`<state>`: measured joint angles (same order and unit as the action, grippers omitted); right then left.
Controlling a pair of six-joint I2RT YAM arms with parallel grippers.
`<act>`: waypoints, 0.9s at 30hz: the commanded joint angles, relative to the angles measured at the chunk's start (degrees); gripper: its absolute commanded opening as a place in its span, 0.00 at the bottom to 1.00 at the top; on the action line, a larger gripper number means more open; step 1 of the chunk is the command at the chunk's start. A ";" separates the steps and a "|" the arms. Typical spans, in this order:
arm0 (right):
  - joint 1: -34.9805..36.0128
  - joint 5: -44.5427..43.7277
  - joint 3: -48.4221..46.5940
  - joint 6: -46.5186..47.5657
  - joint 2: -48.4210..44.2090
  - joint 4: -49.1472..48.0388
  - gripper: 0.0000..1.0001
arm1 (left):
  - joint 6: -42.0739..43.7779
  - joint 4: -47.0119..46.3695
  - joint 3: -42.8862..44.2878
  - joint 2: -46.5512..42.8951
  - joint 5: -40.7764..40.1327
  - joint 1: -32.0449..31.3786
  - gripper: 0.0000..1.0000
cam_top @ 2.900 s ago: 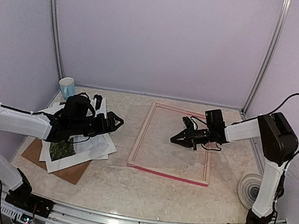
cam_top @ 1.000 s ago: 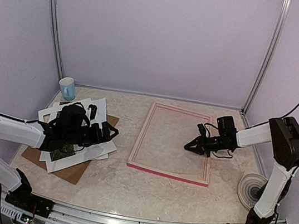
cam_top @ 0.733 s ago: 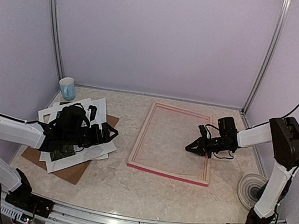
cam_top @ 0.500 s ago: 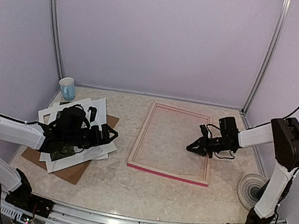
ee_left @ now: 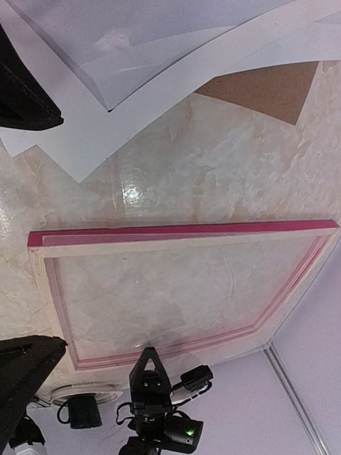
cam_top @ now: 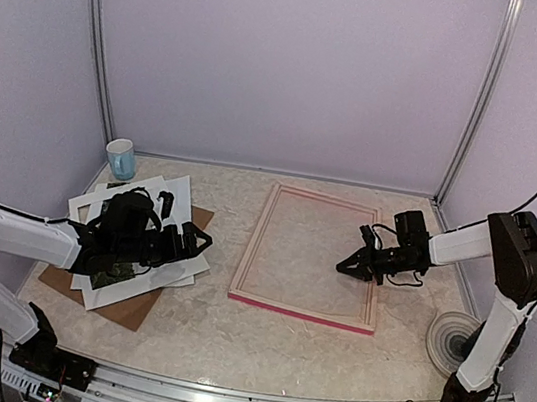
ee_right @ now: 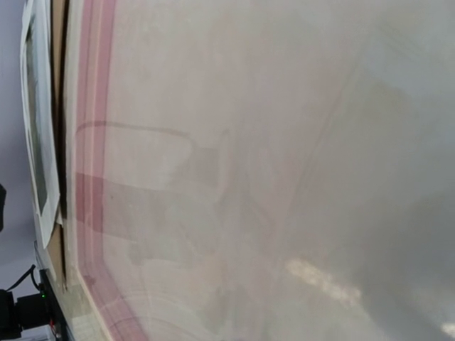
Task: Put the photo into the frame
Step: Place the glass panel at the frame body.
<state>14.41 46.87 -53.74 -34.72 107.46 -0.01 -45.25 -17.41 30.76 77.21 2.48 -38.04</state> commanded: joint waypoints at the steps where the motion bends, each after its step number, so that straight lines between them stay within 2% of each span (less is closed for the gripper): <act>1: -1.03 -0.64 0.63 1.15 -1.90 0.96 0.00 | -0.45 -1.88 -0.66 -0.19 -0.71 -0.54 0.99; 27: -2.22 -0.12 0.65 1.46 -3.49 0.93 0.00 | -0.58 -2.37 -0.62 0.55 -0.61 -0.89 0.99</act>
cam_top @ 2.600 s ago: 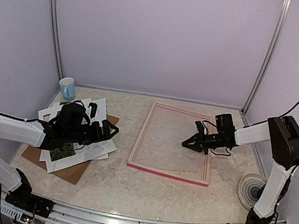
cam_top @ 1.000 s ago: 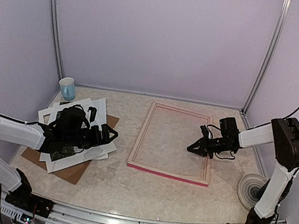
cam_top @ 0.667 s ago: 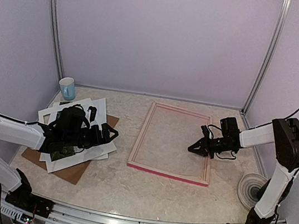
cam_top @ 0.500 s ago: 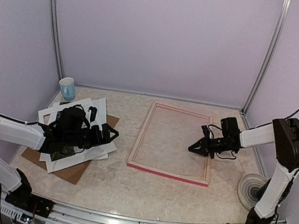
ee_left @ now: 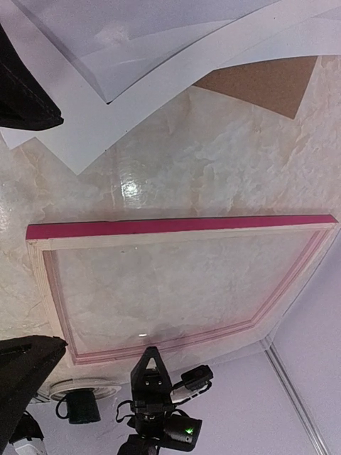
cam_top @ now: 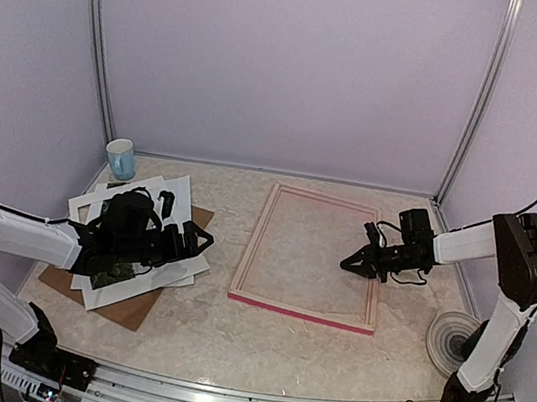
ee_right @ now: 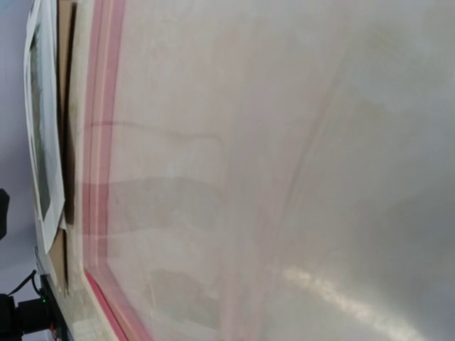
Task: Put the photo into the frame
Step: Place the glass panel at the frame body.
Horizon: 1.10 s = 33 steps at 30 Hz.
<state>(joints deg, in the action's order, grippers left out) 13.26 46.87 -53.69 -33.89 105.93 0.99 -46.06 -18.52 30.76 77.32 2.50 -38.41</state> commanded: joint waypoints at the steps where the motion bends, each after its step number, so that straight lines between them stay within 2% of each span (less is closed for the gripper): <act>1: -1.12 -0.04 0.67 0.61 -1.96 -0.14 0.00 | 0.19 -1.25 -0.62 0.38 -0.68 -0.52 0.99; 33: -1.13 2.10 -0.60 3.98 -2.40 4.38 0.00 | 0.45 -1.16 0.07 0.89 -0.13 -0.61 0.99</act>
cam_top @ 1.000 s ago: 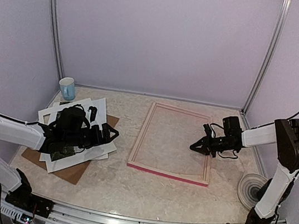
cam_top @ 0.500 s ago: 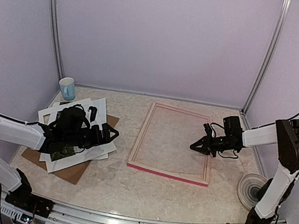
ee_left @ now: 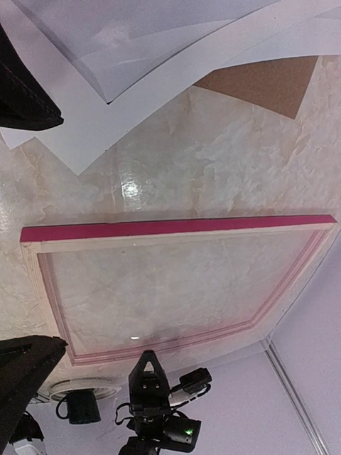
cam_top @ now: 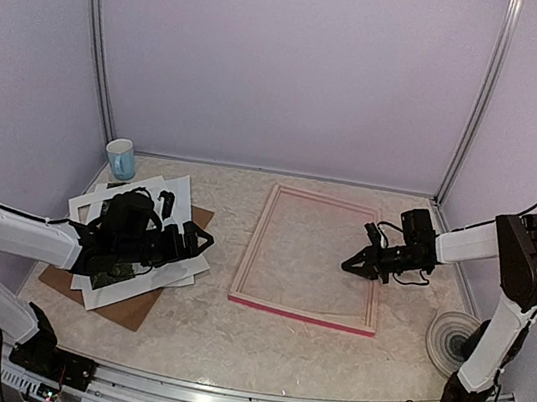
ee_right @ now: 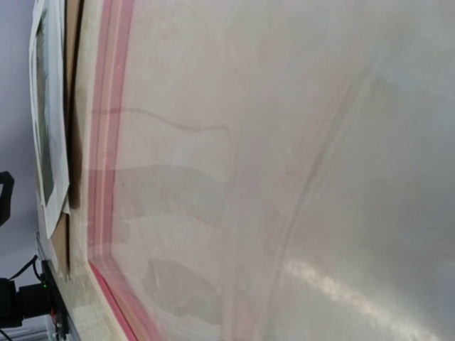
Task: Put the photo into the frame
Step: Place the glass panel at the frame body.
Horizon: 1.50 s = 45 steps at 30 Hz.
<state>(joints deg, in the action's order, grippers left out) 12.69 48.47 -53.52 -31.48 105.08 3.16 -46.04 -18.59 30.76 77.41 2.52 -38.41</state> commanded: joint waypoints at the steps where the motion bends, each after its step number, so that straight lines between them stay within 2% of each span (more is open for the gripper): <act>1: -0.56 0.56 -0.75 1.60 -1.59 2.28 0.00 | 0.47 -1.04 0.08 0.88 -0.04 -0.61 0.99; 13: -0.56 -0.11 -4.97 3.42 -0.64 7.08 0.00 | 0.57 -1.27 0.50 1.33 0.36 -0.61 0.99; 45: -0.53 -1.49 -4.39 5.98 -1.20 9.74 0.00 | 0.79 -2.10 0.90 2.67 0.72 -0.61 0.99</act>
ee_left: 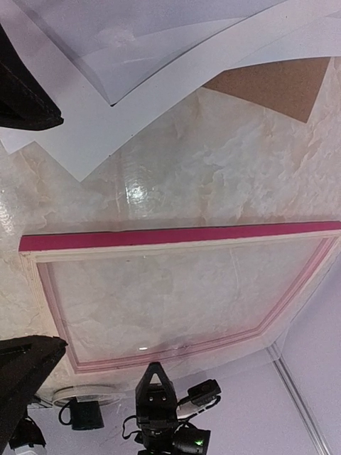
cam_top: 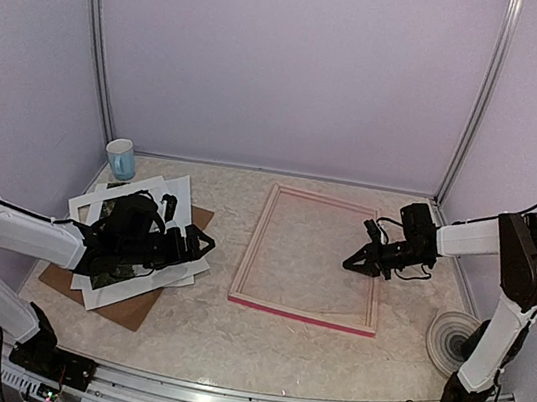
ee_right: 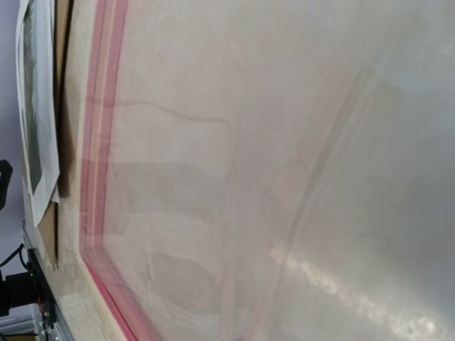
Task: Put the photo into the frame
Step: Place the glass panel at the frame body.
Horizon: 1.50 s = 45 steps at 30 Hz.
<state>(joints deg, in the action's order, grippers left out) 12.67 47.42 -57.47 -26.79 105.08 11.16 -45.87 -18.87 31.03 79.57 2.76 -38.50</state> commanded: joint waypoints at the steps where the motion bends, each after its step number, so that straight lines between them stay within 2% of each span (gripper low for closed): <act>1: -0.53 -0.48 -0.42 1.30 -1.15 1.76 0.00 | 0.60 -1.82 0.55 0.50 0.49 -0.52 0.99; 45: -1.68 -2.09 -1.91 3.34 -0.86 3.61 0.00 | 0.25 -2.25 -0.08 -0.11 0.83 -0.61 0.99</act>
<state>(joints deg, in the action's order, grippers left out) 11.81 45.80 -58.19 -24.45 105.08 14.15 -46.02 -19.75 31.00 79.57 3.05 -38.68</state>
